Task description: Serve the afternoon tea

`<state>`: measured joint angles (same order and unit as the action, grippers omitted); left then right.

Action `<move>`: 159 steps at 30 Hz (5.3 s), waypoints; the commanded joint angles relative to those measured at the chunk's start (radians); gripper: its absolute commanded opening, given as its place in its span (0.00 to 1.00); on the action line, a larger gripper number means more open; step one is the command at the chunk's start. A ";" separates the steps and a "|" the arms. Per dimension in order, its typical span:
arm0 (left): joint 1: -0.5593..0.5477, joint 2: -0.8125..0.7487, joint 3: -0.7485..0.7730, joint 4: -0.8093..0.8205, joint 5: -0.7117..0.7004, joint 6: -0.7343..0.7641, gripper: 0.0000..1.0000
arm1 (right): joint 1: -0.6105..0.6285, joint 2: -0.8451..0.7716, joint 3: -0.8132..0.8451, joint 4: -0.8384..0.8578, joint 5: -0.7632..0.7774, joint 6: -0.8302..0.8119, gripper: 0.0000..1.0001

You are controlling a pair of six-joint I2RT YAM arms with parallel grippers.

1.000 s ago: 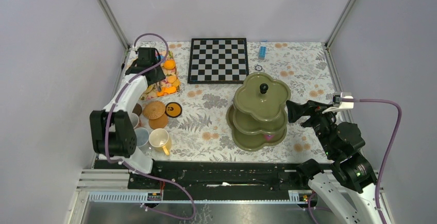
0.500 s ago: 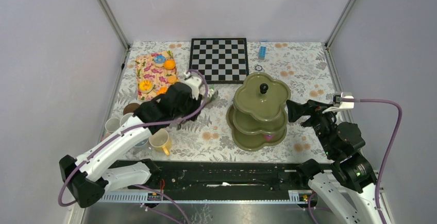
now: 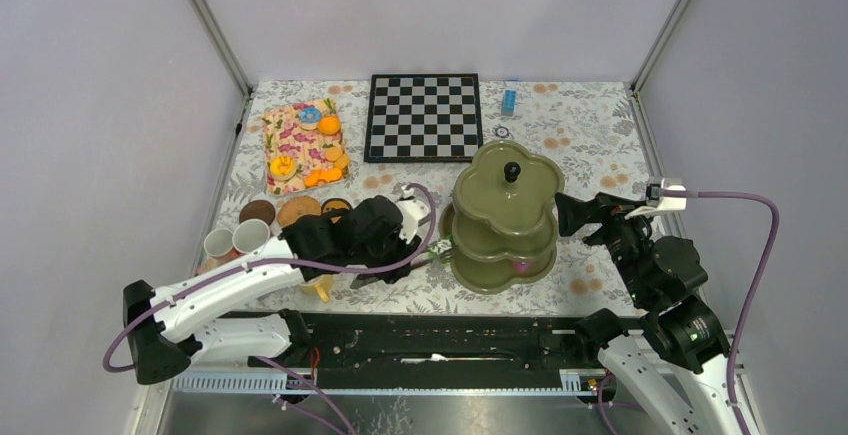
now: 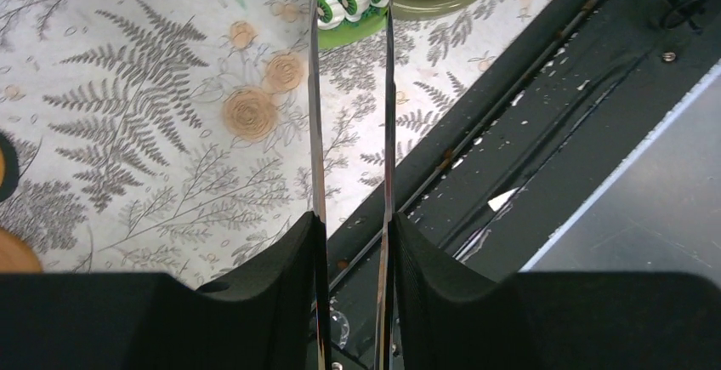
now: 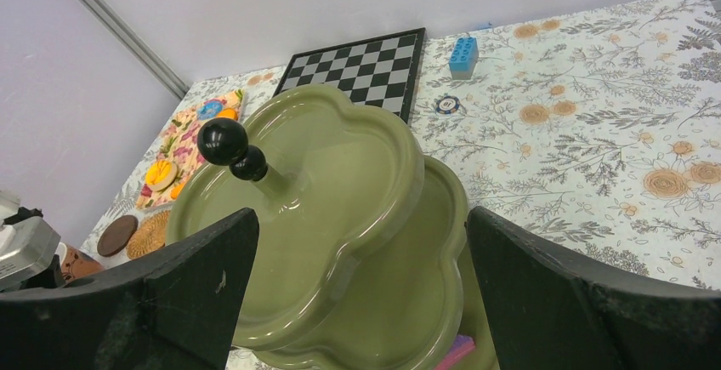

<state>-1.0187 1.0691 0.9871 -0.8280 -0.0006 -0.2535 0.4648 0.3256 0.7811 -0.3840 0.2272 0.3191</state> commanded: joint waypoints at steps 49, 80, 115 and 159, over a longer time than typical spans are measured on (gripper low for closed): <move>-0.152 0.208 -0.107 0.458 -0.005 -0.017 0.50 | 0.005 -0.022 -0.002 0.018 0.008 0.007 0.98; -0.025 -0.009 0.042 -0.031 -0.208 0.015 0.45 | 0.005 -0.005 -0.016 0.040 0.004 0.028 0.98; 0.978 0.818 0.882 0.232 -0.251 -0.060 0.54 | 0.005 0.003 0.006 0.056 0.067 -0.041 0.98; 1.017 0.997 0.802 0.265 -0.179 -0.049 0.59 | 0.005 0.000 -0.007 0.057 0.078 -0.037 0.98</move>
<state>-0.0120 2.0491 1.7794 -0.6228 -0.1936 -0.2966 0.4648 0.3225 0.7643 -0.3538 0.2798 0.2855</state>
